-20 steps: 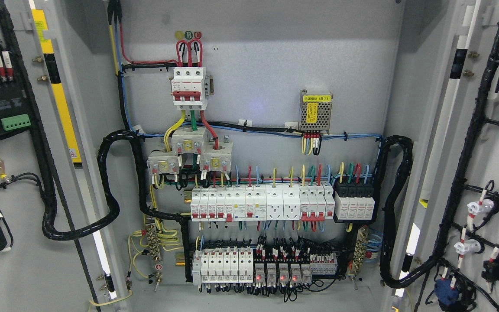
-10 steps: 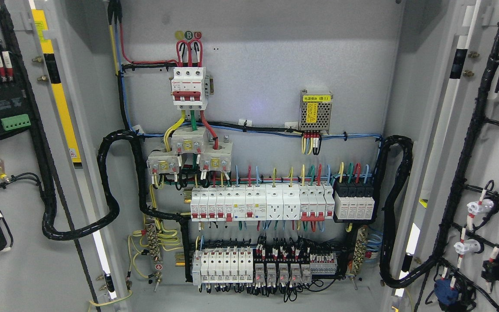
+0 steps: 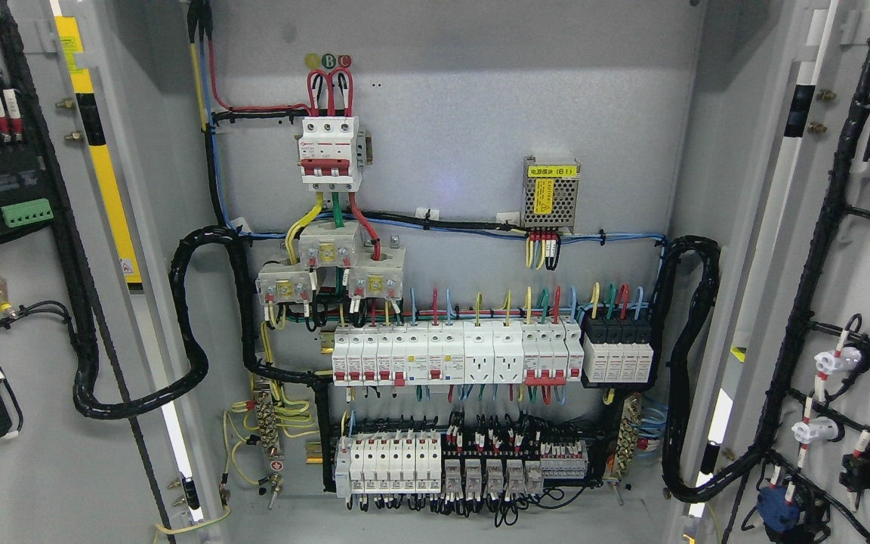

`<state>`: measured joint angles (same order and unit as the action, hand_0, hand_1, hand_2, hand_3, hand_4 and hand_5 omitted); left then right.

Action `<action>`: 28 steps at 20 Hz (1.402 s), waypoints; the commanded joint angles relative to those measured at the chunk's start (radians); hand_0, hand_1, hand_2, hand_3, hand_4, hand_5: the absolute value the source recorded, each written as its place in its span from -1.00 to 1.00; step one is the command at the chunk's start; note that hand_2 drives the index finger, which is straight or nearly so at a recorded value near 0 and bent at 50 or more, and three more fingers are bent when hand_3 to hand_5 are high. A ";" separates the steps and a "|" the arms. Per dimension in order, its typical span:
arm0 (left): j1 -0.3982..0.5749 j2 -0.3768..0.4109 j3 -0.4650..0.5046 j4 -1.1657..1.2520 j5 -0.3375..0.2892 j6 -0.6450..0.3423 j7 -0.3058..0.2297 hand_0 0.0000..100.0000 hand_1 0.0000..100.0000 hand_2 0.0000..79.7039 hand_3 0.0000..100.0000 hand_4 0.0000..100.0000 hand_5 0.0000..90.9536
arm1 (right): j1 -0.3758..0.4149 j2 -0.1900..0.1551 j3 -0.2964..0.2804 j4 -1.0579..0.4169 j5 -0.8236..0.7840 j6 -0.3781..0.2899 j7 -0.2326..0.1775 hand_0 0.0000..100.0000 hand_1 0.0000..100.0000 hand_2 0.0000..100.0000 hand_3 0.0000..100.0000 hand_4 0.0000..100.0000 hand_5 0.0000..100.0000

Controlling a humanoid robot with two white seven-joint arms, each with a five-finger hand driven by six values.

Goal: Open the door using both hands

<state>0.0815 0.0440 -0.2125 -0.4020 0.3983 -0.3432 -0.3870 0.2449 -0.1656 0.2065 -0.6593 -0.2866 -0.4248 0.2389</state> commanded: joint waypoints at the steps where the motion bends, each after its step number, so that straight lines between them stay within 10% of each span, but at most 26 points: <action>1: -0.017 -0.088 -0.027 0.408 -0.039 0.064 0.011 -1.00 -1.00 -1.00 -1.00 -1.00 -1.00 | -0.035 0.047 0.027 0.394 0.049 0.086 -0.036 -0.56 -0.92 -1.00 -1.00 -1.00 -1.00; 7: -0.017 -0.085 -0.031 0.431 -0.129 0.069 0.270 -1.00 -1.00 -1.00 -1.00 -1.00 -1.00 | -0.039 0.044 0.027 0.409 0.175 0.283 -0.111 -0.56 -0.92 -1.00 -1.00 -1.00 -1.00; 17: -0.019 -0.078 -0.024 0.439 -0.173 0.131 0.283 -1.00 -1.00 -1.00 -1.00 -1.00 -1.00 | -0.124 0.050 0.024 0.418 0.310 0.563 -0.231 -0.56 -0.92 -1.00 -1.00 -1.00 -1.00; 28: -0.029 -0.073 0.039 0.427 -0.164 0.165 0.240 -1.00 -1.00 -1.00 -1.00 -1.00 -1.00 | -0.165 0.055 -0.033 0.475 0.302 0.603 -0.233 -0.56 -0.92 -1.00 -1.00 -1.00 -1.00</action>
<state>0.0582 -0.0176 -0.2085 -0.0249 0.2351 -0.1807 -0.1424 0.0967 -0.1186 0.2143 -0.2476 -0.0060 0.1746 0.0069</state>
